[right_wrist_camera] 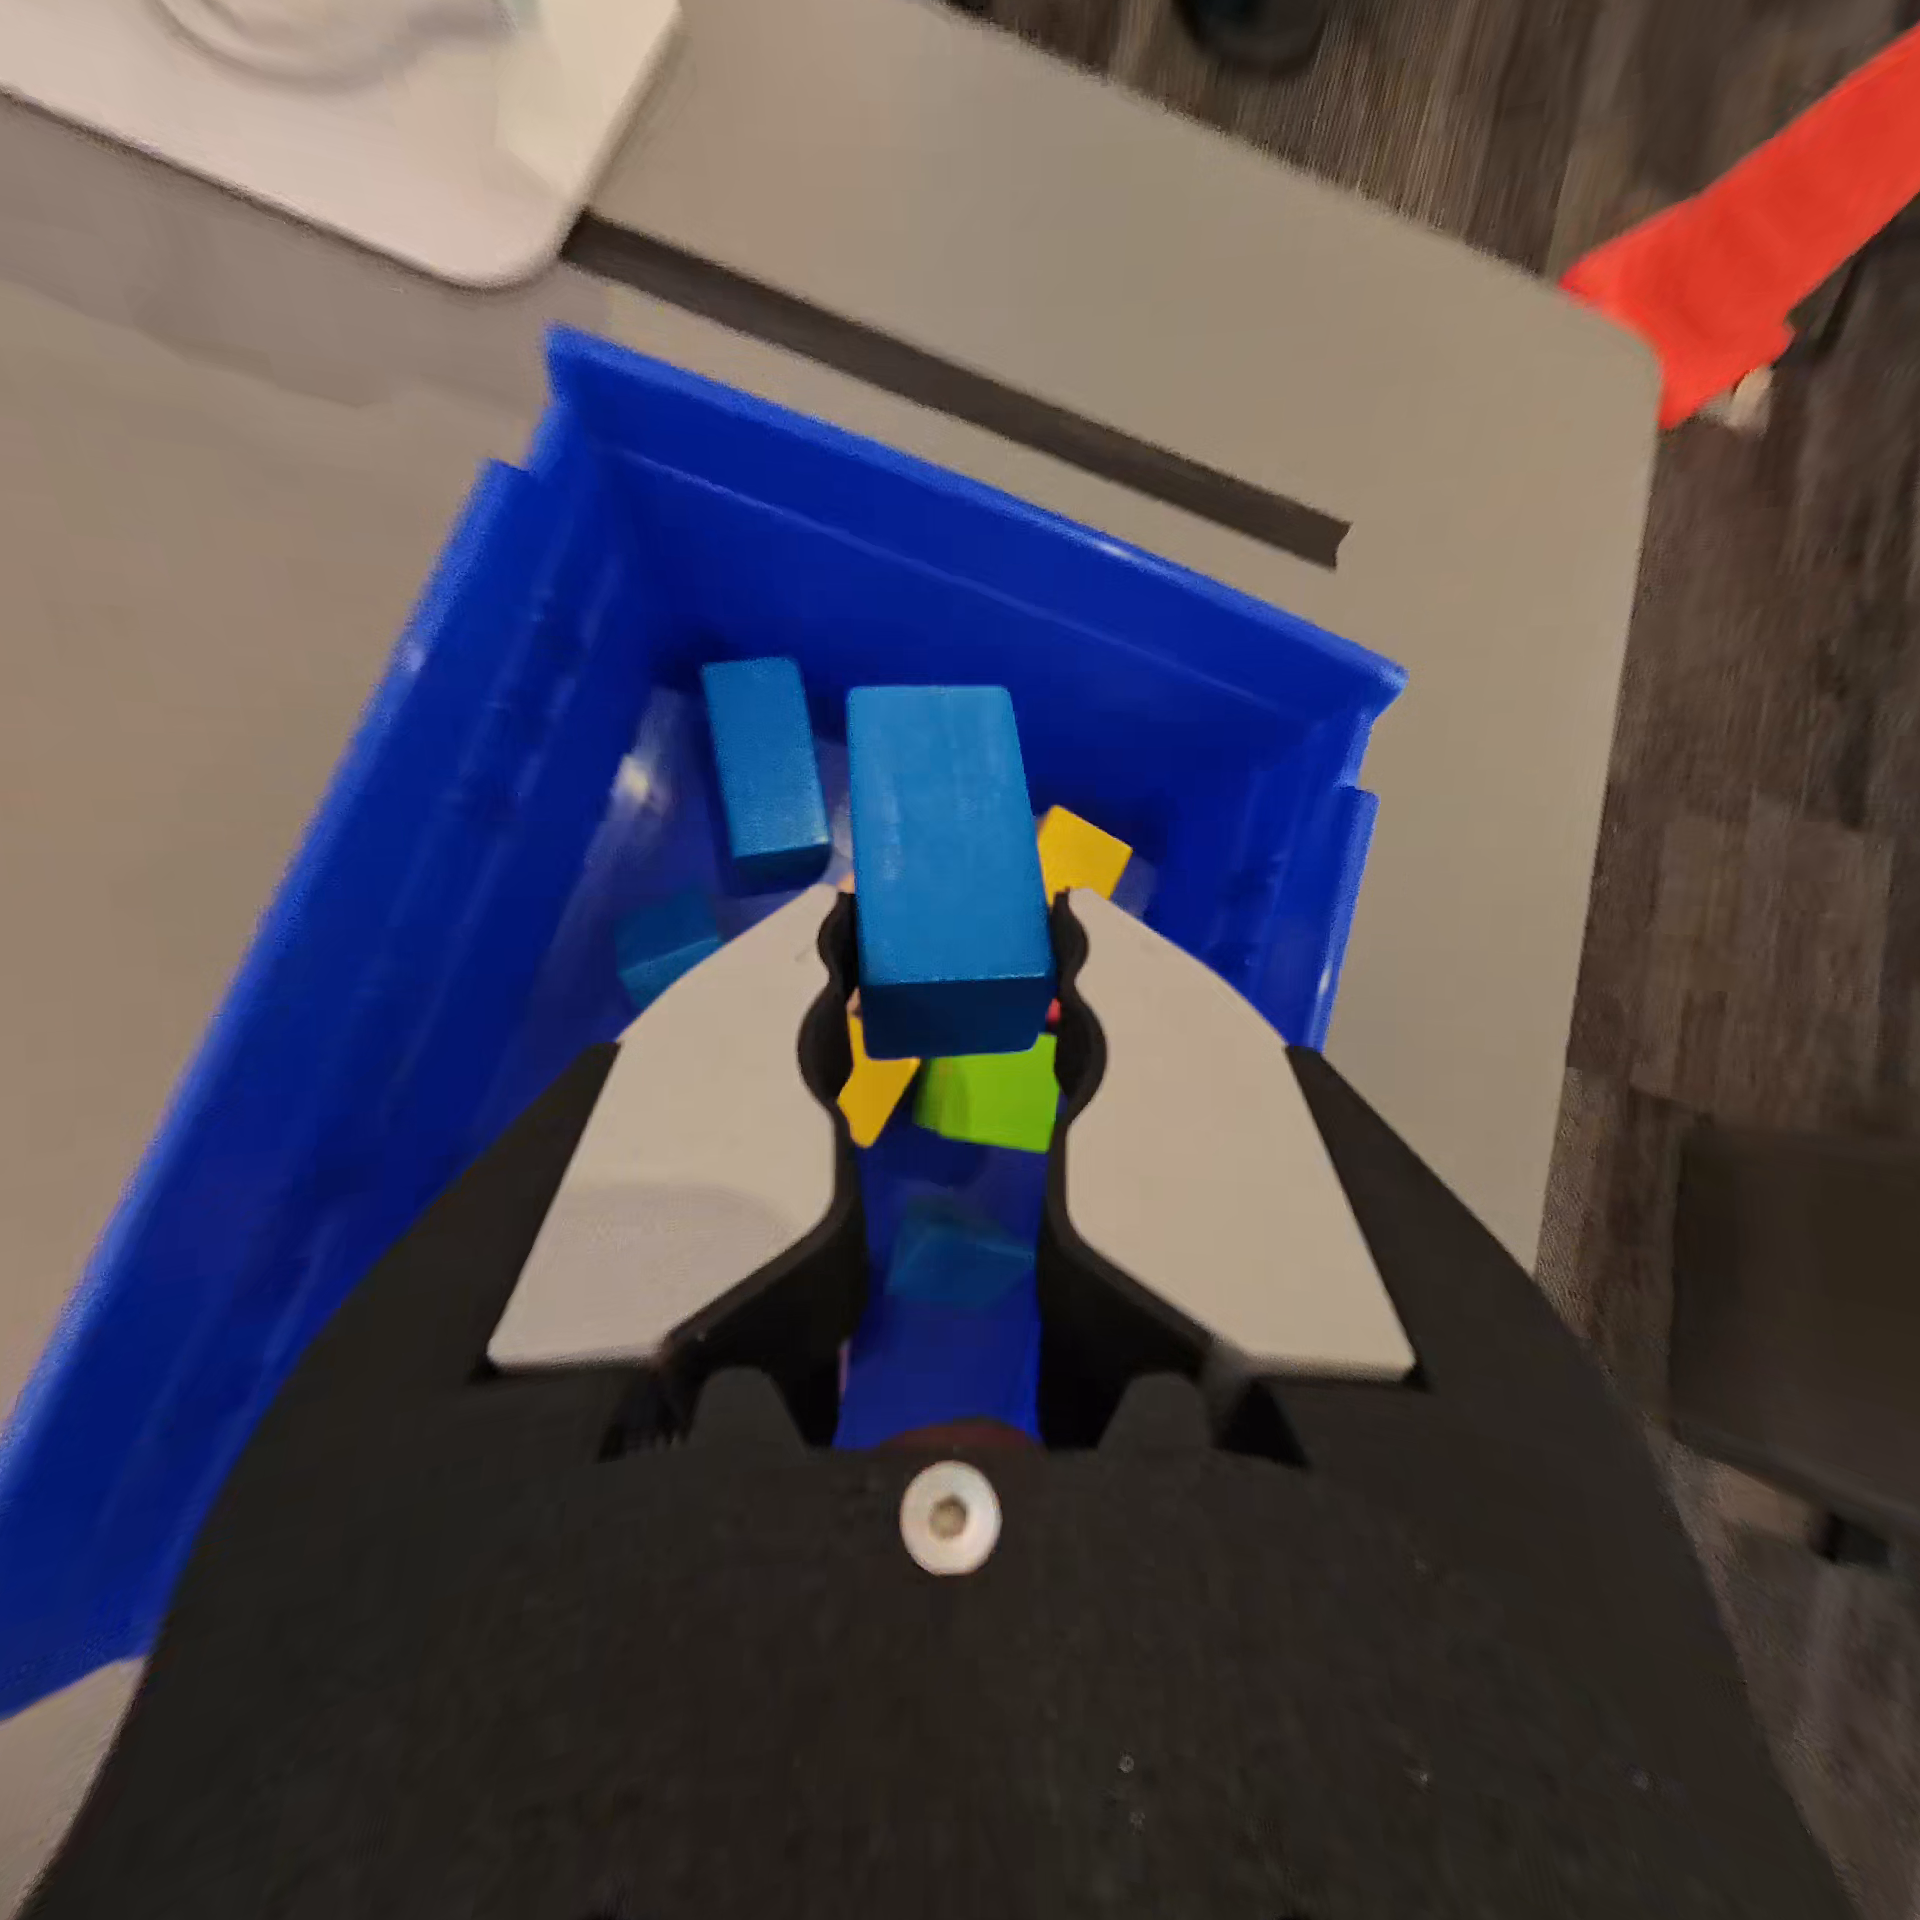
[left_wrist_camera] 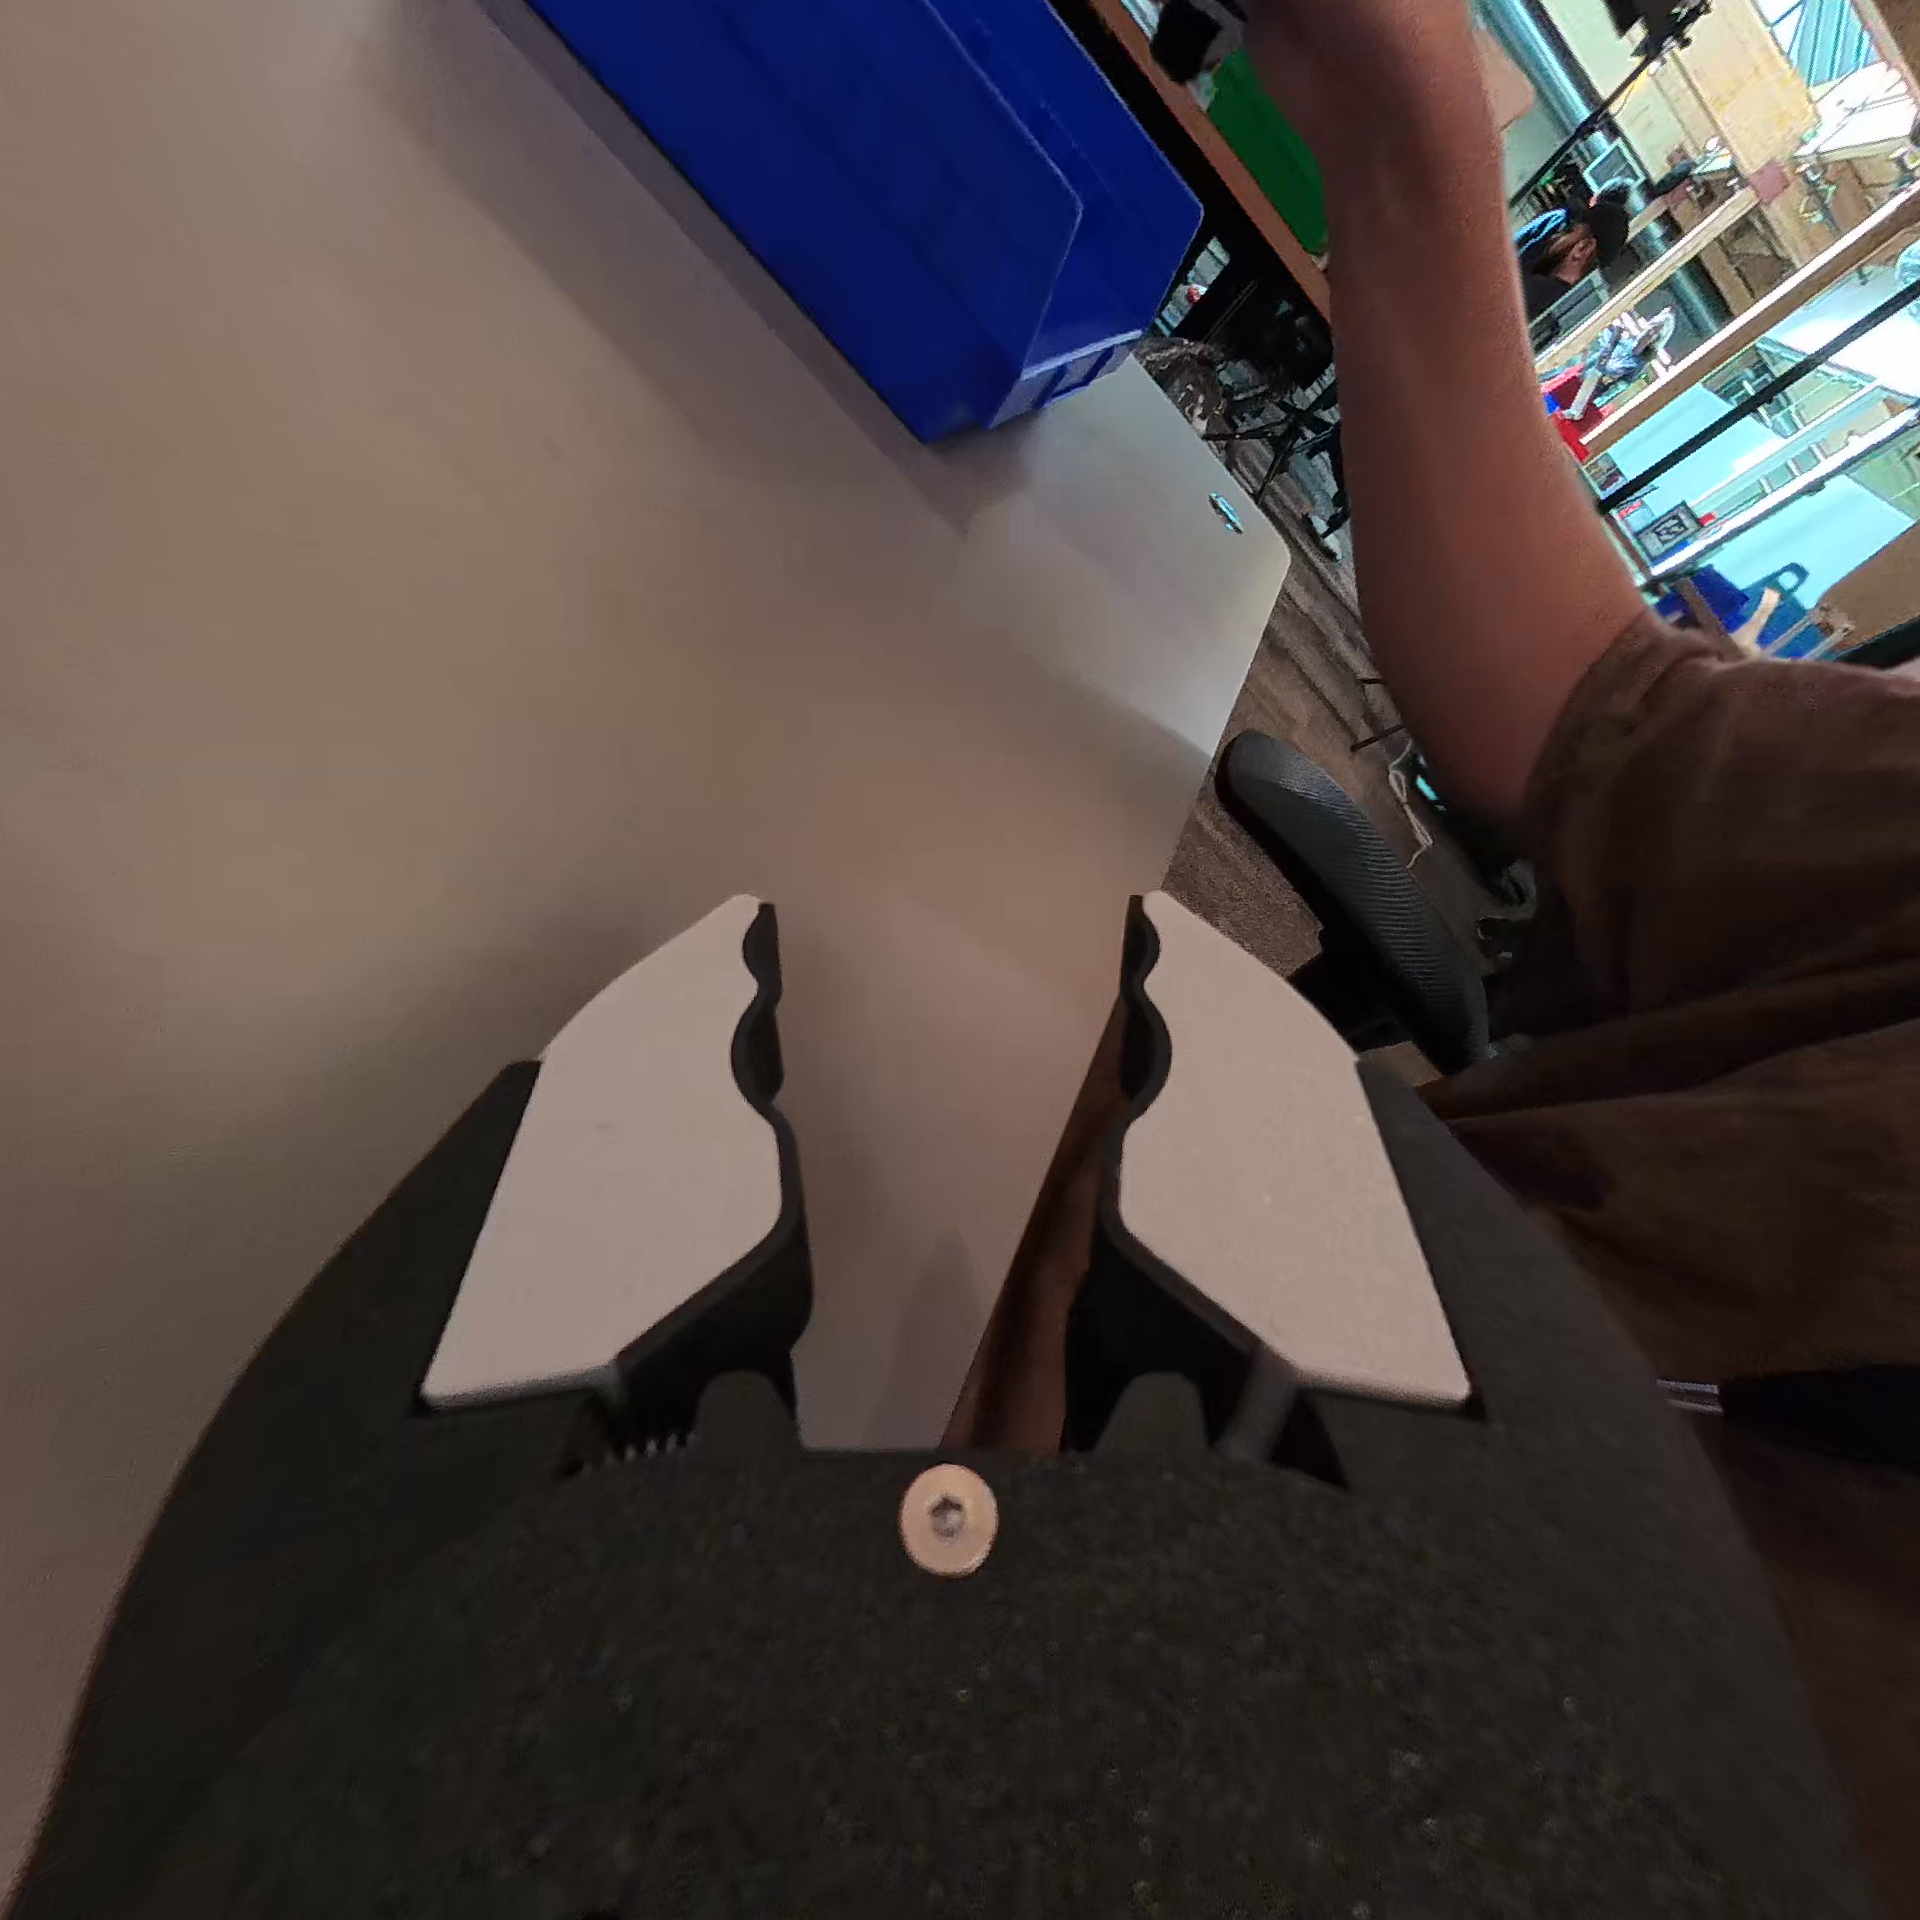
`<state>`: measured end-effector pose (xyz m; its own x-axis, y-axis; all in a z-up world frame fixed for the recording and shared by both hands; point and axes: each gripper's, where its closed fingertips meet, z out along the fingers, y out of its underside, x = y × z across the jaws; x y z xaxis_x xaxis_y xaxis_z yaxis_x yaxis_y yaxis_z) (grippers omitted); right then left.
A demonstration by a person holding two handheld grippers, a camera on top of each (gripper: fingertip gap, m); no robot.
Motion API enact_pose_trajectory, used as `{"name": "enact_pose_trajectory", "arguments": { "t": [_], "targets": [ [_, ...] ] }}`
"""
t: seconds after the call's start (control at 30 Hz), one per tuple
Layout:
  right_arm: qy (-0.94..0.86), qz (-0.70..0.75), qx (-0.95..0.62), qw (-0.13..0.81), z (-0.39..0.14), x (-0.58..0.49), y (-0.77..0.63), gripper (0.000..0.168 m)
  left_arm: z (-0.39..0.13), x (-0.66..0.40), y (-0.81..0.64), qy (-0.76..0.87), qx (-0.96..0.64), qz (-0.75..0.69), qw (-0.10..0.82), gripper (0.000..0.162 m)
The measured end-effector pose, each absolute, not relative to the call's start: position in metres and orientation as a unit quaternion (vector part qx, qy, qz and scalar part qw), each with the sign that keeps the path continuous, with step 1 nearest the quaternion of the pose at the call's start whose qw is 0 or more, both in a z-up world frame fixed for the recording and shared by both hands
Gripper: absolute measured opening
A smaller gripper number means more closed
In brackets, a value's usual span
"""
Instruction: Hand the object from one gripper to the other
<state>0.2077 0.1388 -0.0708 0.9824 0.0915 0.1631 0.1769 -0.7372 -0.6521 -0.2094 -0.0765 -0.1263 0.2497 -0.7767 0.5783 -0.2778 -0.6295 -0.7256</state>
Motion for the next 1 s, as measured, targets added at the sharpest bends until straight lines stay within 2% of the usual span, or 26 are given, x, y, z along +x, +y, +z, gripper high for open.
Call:
{"name": "enact_pose_trajectory", "arguments": {
  "t": [0.23, 0.43, 0.6, 1.0],
  "targets": [
    [-0.094, -0.048, -0.977, 0.185, -0.134, 0.222, 0.176, 0.035, -0.125, -0.22, -0.065, 0.356, -0.757, -0.479, 0.267, 0.061],
    [-0.118, -0.024, -0.986, 0.119, -0.149, 0.215, 0.19, 0.035, -0.126, -0.225, -0.063, 0.352, -0.759, -0.48, 0.264, 0.061],
    [-0.133, -0.032, -0.985, 0.106, -0.161, 0.209, 0.202, 0.035, -0.13, -0.223, -0.068, 0.36, -0.76, -0.48, 0.249, 0.061],
    [-0.124, -0.035, -0.98, 0.151, -0.163, 0.21, 0.212, 0.037, -0.134, -0.222, -0.074, 0.376, -0.761, -0.469, 0.244, 0.062]
  ]
}}
